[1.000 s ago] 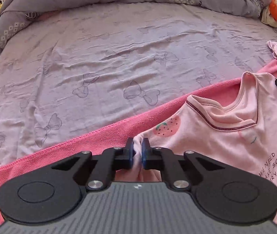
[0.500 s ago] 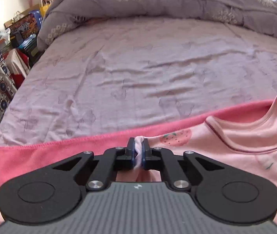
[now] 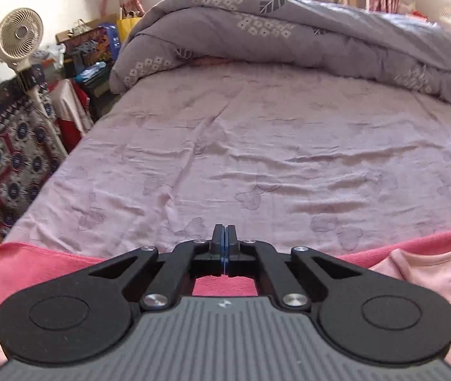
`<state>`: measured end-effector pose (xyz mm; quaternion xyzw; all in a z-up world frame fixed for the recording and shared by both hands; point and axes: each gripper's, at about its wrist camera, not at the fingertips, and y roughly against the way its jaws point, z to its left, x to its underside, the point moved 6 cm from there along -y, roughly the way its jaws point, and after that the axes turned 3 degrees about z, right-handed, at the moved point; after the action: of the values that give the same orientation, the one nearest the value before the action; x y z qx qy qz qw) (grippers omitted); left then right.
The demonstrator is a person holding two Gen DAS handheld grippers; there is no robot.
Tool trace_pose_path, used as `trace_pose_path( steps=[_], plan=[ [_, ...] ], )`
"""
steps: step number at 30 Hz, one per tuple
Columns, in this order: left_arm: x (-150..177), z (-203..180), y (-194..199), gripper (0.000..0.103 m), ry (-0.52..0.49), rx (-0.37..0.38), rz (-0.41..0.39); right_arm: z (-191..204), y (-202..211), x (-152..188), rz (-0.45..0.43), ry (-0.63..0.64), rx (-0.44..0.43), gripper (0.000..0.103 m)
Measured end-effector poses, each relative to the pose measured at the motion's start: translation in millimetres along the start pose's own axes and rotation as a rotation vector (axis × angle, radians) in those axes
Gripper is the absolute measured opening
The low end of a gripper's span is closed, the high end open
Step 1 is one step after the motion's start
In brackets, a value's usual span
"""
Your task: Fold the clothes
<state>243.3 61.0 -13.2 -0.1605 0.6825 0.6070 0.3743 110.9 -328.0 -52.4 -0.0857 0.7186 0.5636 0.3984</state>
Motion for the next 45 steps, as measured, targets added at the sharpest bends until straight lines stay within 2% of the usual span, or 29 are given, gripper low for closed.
trace_pose_path(
  steps=[2, 5, 8, 9, 10, 11, 12, 13, 14, 15, 16, 17, 18, 19, 20, 22, 24, 25, 27, 29, 32, 34, 37, 39, 41, 44, 45],
  plan=[
    [2, -8, 13, 0.0, -0.029, 0.122, -0.011, -10, -10, 0, 0.035, -0.052, -0.014, 0.006],
    [8, -28, 33, 0.001, -0.117, 0.235, -0.005, -15, 1, -5, -0.005, -0.078, -0.052, 0.013],
    [20, -58, 43, 0.003, -0.2, 0.39, 0.03, 0, 30, -9, -0.065, -0.046, -0.172, 0.014],
    [28, -70, 41, 0.008, -0.259, 0.399, 0.047, 11, 37, -7, -0.057, -0.02, -0.223, 0.014],
    [38, -82, 36, 0.018, -0.33, 0.385, 0.063, 24, 42, -1, -0.037, 0.025, -0.27, 0.014],
    [48, -91, 28, 0.018, -0.407, 0.35, 0.084, 39, 43, 6, -0.009, 0.08, -0.3, 0.016],
    [57, -96, 15, 0.019, -0.477, 0.281, 0.093, 52, 41, 15, 0.018, 0.129, -0.312, 0.018],
    [65, -97, 2, 0.02, -0.535, 0.2, 0.09, 63, 37, 23, 0.044, 0.172, -0.312, 0.022],
    [67, -94, -8, 0.02, -0.559, 0.153, 0.055, 72, 26, 30, 0.064, 0.204, -0.289, 0.026],
    [64, -88, -15, 0.02, -0.543, 0.127, 0.017, 78, 18, 34, 0.057, 0.221, -0.272, 0.027],
    [56, -81, -26, 0.02, -0.511, 0.083, 0.005, 81, 11, 30, 0.01, 0.209, -0.256, 0.028],
    [47, -73, -38, 0.029, -0.476, 0.039, 0.001, 84, 1, 23, -0.012, 0.194, -0.227, 0.035],
    [39, -67, -47, 0.043, -0.448, -0.007, 0.001, 87, -7, 15, -0.031, 0.176, -0.197, 0.039],
    [30, -61, -55, 0.043, -0.423, -0.063, 0.003, 88, -16, 5, -0.041, 0.153, -0.164, 0.059],
    [22, -54, -63, 0.043, -0.398, -0.122, 0.012, 88, -24, -4, -0.037, 0.132, -0.132, 0.064],
    [7, -36, -64, 0.036, -0.287, -0.176, 0.043, 83, -31, -17, 0.014, 0.094, -0.098, 0.063],
    [-3, -19, -47, 0.036, -0.156, -0.148, 0.029, 75, -12, -24, 0.003, 0.048, -0.157, 0.062],
    [-6, -11, -34, 0.036, -0.106, -0.118, 0.011, 71, 5, -22, -0.031, 0.047, -0.19, 0.065],
    [-1, -3, -5, 0.037, -0.082, -0.07, -0.012, 65, 38, -10, -0.066, 0.079, -0.211, 0.071],
    [15, -6, 30, 0.037, -0.107, -0.026, -0.003, 64, 70, 12, -0.053, 0.124, -0.234, 0.073],
    [53, -28, 79, 0.04, -0.154, 0.088, 0.044, 66, 112, 56, 0.032, 0.16, -0.312, 0.073],
    [83, -54, 107, 0.05, -0.225, 0.167, 0.093, 69, 137, 92, 0.11, 0.196, -0.348, 0.073],
    [138, -91, 132, 0.053, -0.376, 0.253, 0.199, 71, 167, 149, 0.259, 0.262, -0.365, 0.074],
    [177, -108, 142, 0.053, -0.473, 0.259, 0.276, 69, 185, 182, 0.341, 0.312, -0.352, 0.076],
    [198, -116, 154, 0.053, -0.515, 0.229, 0.286, 64, 209, 209, 0.35, 0.392, -0.328, 0.081],
    [197, -121, 159, 0.054, -0.512, 0.214, 0.304, 49, 233, 230, 0.369, 0.476, -0.292, 0.086],
    [192, -122, 159, 0.054, -0.495, 0.216, 0.308, 38, 237, 235, 0.392, 0.455, -0.27, 0.087]
  ],
)
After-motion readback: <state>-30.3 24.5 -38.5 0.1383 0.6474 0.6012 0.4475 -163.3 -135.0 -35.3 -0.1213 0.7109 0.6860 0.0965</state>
